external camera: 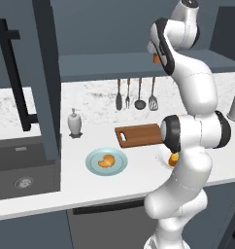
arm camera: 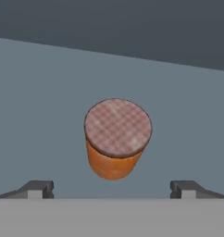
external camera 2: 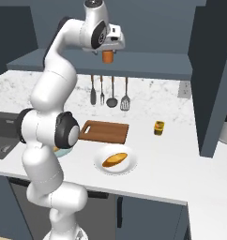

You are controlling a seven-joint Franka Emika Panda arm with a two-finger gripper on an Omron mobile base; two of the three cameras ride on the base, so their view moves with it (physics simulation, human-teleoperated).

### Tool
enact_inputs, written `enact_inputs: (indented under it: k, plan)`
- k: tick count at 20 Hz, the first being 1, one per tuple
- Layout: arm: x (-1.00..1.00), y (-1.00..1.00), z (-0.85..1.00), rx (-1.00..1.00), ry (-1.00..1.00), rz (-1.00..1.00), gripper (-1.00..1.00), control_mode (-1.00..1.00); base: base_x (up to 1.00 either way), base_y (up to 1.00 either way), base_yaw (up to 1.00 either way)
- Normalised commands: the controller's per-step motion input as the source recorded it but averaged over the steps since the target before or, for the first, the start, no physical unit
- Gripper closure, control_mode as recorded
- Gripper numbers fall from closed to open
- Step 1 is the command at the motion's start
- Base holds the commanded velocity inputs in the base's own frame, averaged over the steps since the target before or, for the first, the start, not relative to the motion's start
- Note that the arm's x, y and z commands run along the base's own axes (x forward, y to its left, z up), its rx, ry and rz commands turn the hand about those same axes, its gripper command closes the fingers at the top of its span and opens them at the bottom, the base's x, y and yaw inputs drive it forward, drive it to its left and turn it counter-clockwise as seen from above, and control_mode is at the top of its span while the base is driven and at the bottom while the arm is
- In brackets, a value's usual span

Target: From the different types of pastries on the counter, select a croissant and place it on the cutting board. Then retrieve a jar of jam from the cabinet and place it alongside the croissant on the cutting board.

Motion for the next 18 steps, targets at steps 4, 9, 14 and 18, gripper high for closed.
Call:
enact_inputs:
  k: [4, 9, 14, 18]
  plan:
    - [0.21, 0.0, -0.16, 0.0, 0.02, 0.0, -1.0, -1.0, 0.0, 0.0, 0.0]
    - [0.24, 0.0, -0.15, 0.0, 0.02, 0.0, -1.0, -1.0, 0.0, 0.0, 0.0]
    - [0.2, 0.0, -0.06, 0.0, 0.04, 0.0, -1.0, -1.0, 0.0, 0.0, 0.0]
    - [0.24, 0.0, -0.02, 0.0, 0.04, 0.0, -1.0, -1.0, 0.0, 0.0, 0.0]
